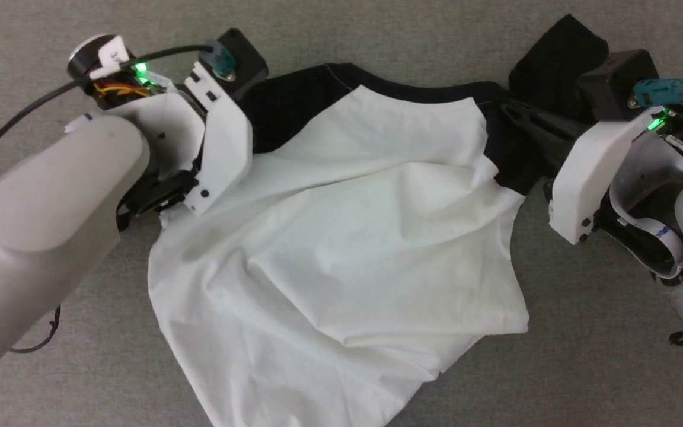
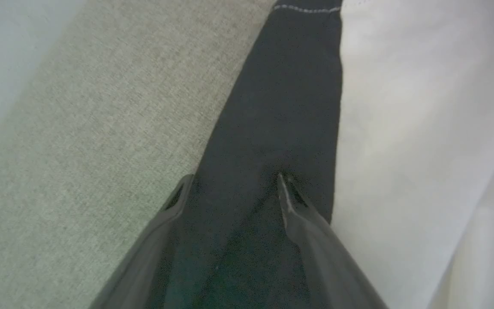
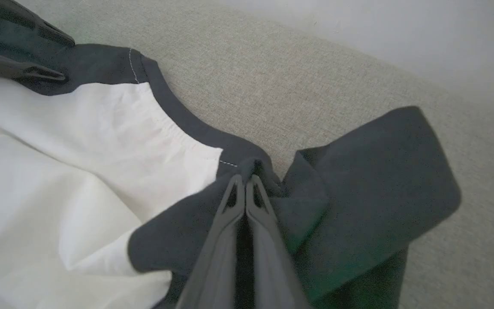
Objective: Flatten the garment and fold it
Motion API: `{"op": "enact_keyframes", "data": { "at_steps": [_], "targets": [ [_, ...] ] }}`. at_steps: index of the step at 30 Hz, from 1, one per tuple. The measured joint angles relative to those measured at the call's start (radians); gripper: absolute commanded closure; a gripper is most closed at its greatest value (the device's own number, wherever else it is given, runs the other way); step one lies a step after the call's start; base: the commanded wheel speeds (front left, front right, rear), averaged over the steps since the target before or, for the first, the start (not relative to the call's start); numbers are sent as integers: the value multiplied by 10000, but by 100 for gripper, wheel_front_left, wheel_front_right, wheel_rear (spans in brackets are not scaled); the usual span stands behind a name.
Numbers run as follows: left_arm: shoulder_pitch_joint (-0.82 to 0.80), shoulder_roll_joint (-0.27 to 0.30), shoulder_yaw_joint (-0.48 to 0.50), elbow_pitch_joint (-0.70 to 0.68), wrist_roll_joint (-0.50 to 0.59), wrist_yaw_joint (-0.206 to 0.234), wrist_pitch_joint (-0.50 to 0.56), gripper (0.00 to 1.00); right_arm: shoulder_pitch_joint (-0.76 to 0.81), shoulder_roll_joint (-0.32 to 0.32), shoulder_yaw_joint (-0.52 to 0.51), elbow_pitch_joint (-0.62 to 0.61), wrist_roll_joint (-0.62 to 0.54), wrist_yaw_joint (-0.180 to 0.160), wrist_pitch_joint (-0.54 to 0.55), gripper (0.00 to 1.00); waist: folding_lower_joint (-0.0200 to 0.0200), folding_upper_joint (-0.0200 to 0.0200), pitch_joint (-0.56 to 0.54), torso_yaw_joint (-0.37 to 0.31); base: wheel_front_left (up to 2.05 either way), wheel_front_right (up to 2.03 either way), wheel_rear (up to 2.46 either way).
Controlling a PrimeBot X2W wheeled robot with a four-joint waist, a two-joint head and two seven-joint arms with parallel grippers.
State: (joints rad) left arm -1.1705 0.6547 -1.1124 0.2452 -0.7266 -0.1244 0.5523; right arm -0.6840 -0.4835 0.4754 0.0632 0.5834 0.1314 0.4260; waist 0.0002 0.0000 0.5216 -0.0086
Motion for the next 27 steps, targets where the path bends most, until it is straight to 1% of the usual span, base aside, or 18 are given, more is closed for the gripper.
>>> {"op": "enact_keyframes", "data": {
  "at_steps": [7, 8, 14, 17, 21, 25, 27],
  "targets": [
    [-442, 113, -422, 460, -604, 0, -71, 0, -96, -125, 36, 2, 107, 0, -42, 100, -3, 0, 305, -326, 0, 0, 0],
    [-460, 134, -462, 500, -725, 0, -73, 100, -105, -130, 35, 0, 125, 0, -42, 100, -4, 0, 322, -360, 0, 0, 0],
    [-425, 77, -554, 725, -1492, -59, -407, 100, -146, -196, -35, 13, 148, 0, -105, 100, -2, 0, 250, -375, 0, 0, 0],
    [-145, -36, -297, 997, -1946, -50, -1055, 100, -145, -207, -146, 52, 84, 0, -326, 100, -1, 0, 45, -312, 0, 0, 0],
    [670, -324, 546, 1338, -2871, 301, -2485, 100, -140, -52, -443, 153, -119, 0, -738, 100, 0, 0, -381, -234, 0, 0, 0],
    [816, -378, 1198, 1411, -2943, 648, -3845, 100, -135, 274, -859, 253, -280, 0, -1085, 100, -1, 0, -926, -169, 0, 0, 0],
    [856, -380, 1551, 1448, -2982, 888, -4445, 100, -142, 397, -1058, 291, -428, 0, -1229, 100, -1, 0, -1235, -139, 0, 0, 0]
  ]
}}
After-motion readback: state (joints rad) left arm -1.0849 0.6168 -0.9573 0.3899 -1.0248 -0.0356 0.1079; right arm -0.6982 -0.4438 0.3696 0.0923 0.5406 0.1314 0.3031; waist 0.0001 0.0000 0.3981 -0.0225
